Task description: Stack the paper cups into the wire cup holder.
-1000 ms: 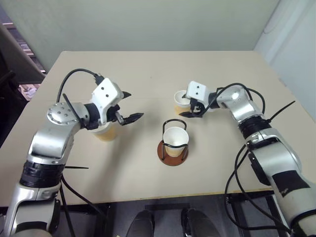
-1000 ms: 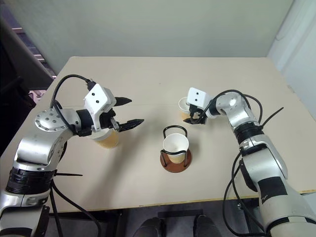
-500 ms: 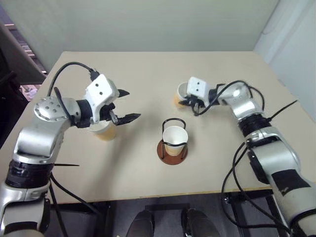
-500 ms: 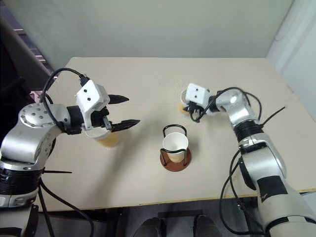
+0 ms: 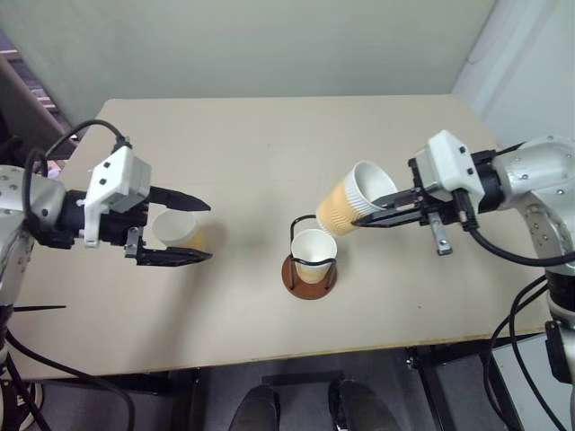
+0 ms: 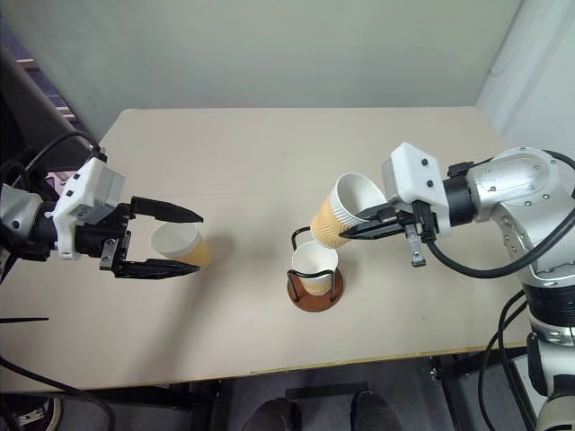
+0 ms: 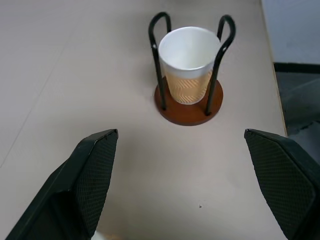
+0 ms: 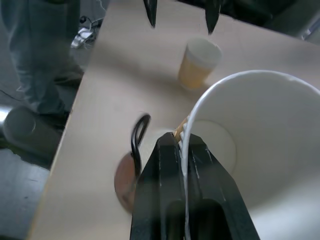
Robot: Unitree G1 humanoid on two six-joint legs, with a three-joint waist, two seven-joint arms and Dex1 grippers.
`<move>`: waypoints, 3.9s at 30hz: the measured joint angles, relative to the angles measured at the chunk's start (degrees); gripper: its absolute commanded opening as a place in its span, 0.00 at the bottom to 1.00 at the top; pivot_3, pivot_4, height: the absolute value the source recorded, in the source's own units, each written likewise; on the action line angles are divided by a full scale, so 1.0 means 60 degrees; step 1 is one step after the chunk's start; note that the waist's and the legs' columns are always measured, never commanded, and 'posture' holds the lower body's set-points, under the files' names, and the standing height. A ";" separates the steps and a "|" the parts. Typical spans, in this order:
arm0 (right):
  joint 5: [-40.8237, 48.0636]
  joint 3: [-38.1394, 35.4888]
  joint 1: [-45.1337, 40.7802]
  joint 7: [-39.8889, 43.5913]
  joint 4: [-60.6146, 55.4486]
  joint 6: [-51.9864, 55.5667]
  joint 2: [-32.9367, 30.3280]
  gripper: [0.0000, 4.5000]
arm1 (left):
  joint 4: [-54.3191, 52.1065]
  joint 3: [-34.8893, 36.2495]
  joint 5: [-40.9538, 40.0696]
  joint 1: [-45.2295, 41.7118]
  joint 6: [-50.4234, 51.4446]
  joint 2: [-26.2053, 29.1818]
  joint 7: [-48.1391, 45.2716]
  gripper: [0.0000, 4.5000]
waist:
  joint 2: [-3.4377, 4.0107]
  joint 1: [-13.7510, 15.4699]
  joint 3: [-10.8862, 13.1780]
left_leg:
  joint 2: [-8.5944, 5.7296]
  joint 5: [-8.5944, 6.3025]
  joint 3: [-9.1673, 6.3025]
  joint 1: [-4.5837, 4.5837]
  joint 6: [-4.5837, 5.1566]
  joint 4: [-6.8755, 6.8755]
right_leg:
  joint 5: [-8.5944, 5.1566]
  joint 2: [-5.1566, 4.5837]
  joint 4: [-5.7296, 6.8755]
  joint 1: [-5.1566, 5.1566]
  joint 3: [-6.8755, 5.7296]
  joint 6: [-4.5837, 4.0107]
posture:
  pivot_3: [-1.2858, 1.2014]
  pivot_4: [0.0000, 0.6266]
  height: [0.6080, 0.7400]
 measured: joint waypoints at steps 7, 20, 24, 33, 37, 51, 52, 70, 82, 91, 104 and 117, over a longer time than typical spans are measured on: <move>-0.0175 0.0673 0.0001 -0.0389 -0.0100 -0.0030 0.0318 0.01 | 0.0028 -0.0219 0.0132 0.0085 -0.0125 -0.0024 0.0116 0.97 | 0.0001 -0.0055 0.0000 | -0.0001 0.0081 0.0000 0.0000 0.0026 0.0011 | 0.0067 0.0004 0.0002 0.0002 0.0000 -0.0067 | 0.52 0.24 1.00; -0.0997 0.1361 0.0031 -0.0512 0.0533 -0.0745 0.0490 0.36 | -0.0299 -0.0033 0.0231 0.0708 -0.0115 0.0007 0.0547 0.97 | 0.0000 -0.0040 -0.0001 | 0.0000 0.0075 0.0001 -0.0046 0.0017 0.0004 | 0.0056 0.0004 -0.0010 -0.0038 -0.0007 -0.0039 | 0.52 0.24 1.00; -0.1003 0.1385 0.0057 -0.0386 0.0528 -0.0792 0.0490 0.69 | -0.0294 0.0039 0.0248 0.0756 -0.0123 0.0083 0.0556 0.97 | 0.0000 -0.0037 -0.0001 | 0.0000 0.0071 0.0001 -0.0066 0.0013 0.0007 | 0.0055 0.0004 -0.0013 -0.0057 -0.0006 -0.0036 | 0.52 0.24 1.00; -0.0463 0.0932 0.0063 -0.0337 0.0545 -0.0600 0.0456 1.00 | 0.0293 0.0025 0.0817 0.0711 -0.0592 0.0382 0.0629 0.97 | 0.0000 -0.0038 -0.0001 | 0.0000 0.0070 0.0001 -0.0067 0.0015 0.0007 | 0.0055 0.0003 -0.0006 -0.0060 -0.0006 -0.0040 | 0.52 0.24 1.00; 0.1029 -0.0633 0.0193 0.0119 0.0659 -0.0154 -0.0010 1.00 | 0.1122 -0.0066 0.1707 0.0607 -0.1284 0.0829 0.0860 0.97 | -0.0004 0.0014 -0.0003 | -0.0002 0.0070 0.0002 -0.0073 0.0015 0.0006 | 0.0049 0.0002 -0.0014 -0.0059 -0.0005 -0.0048 | 0.52 0.24 1.00; 0.1412 -0.1512 0.1009 -0.0751 0.1035 -0.0189 -0.0458 1.00 | 0.3116 -0.2380 0.4101 -0.0496 -0.3168 -0.0441 0.1116 0.93 | -0.0007 0.0048 -0.0006 | -0.0001 0.0067 0.0001 -0.0072 0.0014 0.0006 | 0.0063 0.0000 -0.0001 -0.0066 -0.0006 -0.0033 | 0.52 0.24 1.00; 0.1419 -0.1541 0.1030 -0.0808 0.0974 -0.0167 -0.0495 1.00 | 0.3262 -0.2531 0.4262 -0.0627 -0.3287 -0.0504 0.1122 0.88 | -0.0007 0.0049 -0.0006 | -0.0002 0.0067 0.0001 -0.0075 0.0014 0.0008 | 0.0066 0.0000 -0.0003 -0.0067 -0.0006 -0.0027 | 0.52 0.24 1.00; 0.2934 -0.2485 0.1692 -0.0923 -0.0198 0.0321 -0.1108 1.00 | 0.3778 -0.2660 0.4211 -0.1678 -0.3610 -0.0650 0.0140 0.01 | -0.0007 0.0050 -0.0006 | -0.0002 0.0068 0.0002 -0.0089 0.0015 0.0023 | 0.0094 0.0003 -0.0016 -0.0067 -0.0006 0.0043 | 0.52 0.24 1.00; 0.3474 -0.3331 0.2197 -0.1377 -0.0799 0.0470 -0.1768 1.00 | 0.2861 -0.2521 0.1410 -0.5471 -0.3033 -0.2096 -0.1272 0.01 | -0.0010 0.0207 -0.0007 | -0.0010 0.0046 0.0009 -0.0131 0.0053 0.0055 | 0.0126 -0.0015 -0.0039 -0.0067 -0.0009 0.0097 | 0.52 0.24 1.00; 0.3779 -0.4427 0.3267 -0.1836 -0.1416 0.0702 -0.2394 1.00 | 0.2622 -0.5391 -0.0618 -0.6666 -0.3845 -0.2584 -0.1304 0.01 | 0.0005 0.0148 -0.0010 | -0.0006 0.0044 0.0032 -0.0122 0.0057 0.0061 | 0.0116 -0.0013 -0.0040 -0.0061 0.0004 0.0172 | 0.52 0.24 1.00; 0.4351 -0.5464 0.4268 -0.2604 -0.2315 0.1093 -0.2849 1.00 | 0.3326 -0.7744 -0.0546 -0.7025 -0.5617 -0.2811 -0.1314 0.01 | 0.0006 0.0206 -0.0010 | -0.0012 0.0026 0.0032 -0.0153 0.0089 0.0126 | 0.0141 -0.0014 -0.0104 -0.0031 0.0007 0.0227 | 0.52 0.24 1.00; 0.4401 -0.5430 0.4425 -0.2777 -0.2316 0.0989 -0.2932 1.00 | 0.3734 -0.7361 0.0642 -0.6921 -0.5810 -0.3841 -0.1321 0.76 | 0.0009 0.0236 -0.0012 | -0.0014 0.0001 0.0035 -0.0174 0.0128 0.0165 | 0.0156 -0.0014 -0.0152 -0.0009 0.0007 0.0254 | 0.52 0.24 1.00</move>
